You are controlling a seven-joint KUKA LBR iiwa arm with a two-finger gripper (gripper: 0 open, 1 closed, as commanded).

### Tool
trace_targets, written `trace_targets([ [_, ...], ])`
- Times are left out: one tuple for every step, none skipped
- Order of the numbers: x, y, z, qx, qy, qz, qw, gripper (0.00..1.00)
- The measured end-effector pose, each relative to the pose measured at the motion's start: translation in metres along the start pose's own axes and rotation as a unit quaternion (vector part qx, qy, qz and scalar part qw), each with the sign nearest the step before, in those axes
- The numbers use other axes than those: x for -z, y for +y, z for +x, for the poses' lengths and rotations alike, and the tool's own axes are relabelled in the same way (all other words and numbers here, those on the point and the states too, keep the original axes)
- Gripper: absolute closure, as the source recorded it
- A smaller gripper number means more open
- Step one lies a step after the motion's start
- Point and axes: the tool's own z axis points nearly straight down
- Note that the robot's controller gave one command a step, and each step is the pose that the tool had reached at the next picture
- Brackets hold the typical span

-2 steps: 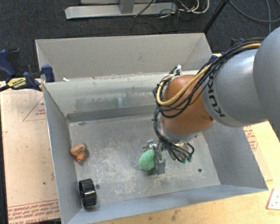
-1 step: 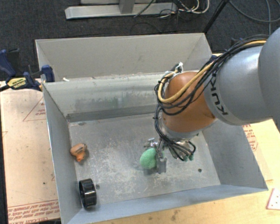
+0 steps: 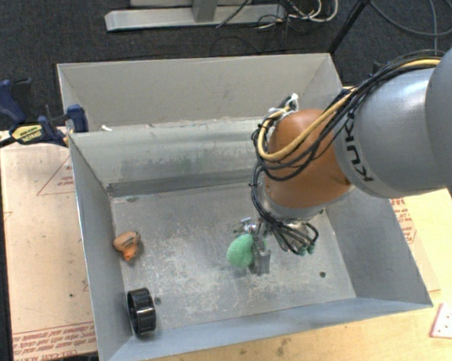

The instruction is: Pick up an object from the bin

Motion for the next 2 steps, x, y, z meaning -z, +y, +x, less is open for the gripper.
trace_targets([
  [0.0064, 0.0000, -0.0008, 0.000, -0.0018, 0.000, 1.0000, 1.00],
  [0.0092, 0.0000, -0.0006, 0.000, -0.0014, 0.000, 1.0000, 1.00],
])
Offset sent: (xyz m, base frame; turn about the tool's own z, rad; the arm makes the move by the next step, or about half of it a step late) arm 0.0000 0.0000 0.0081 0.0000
